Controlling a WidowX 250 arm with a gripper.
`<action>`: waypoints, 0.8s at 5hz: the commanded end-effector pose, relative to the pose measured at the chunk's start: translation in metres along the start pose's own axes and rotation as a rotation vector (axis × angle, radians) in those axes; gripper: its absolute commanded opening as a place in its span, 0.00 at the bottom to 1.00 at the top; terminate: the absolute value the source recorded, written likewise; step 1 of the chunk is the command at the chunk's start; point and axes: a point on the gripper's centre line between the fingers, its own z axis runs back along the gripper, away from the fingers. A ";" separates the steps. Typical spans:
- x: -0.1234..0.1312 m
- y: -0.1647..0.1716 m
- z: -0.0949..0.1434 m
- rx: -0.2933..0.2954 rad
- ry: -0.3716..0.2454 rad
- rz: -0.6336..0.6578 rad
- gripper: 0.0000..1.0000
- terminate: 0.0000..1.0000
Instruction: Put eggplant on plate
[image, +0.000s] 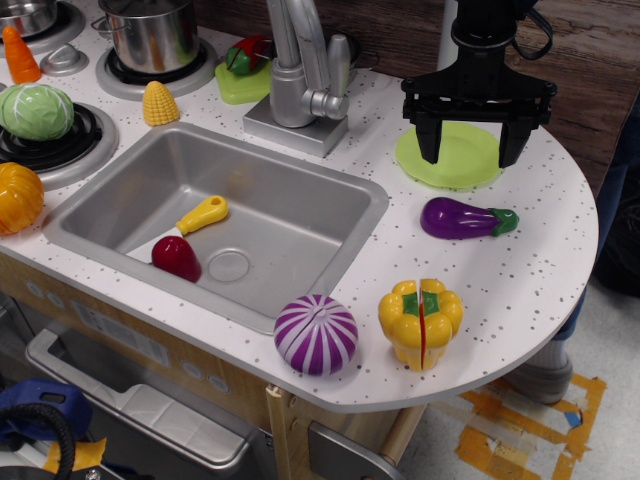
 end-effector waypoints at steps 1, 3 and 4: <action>0.000 0.000 0.000 0.000 0.000 0.000 1.00 0.00; -0.010 0.000 0.001 0.033 -0.030 -0.515 1.00 0.00; -0.013 0.002 0.002 0.034 -0.036 -0.644 1.00 0.00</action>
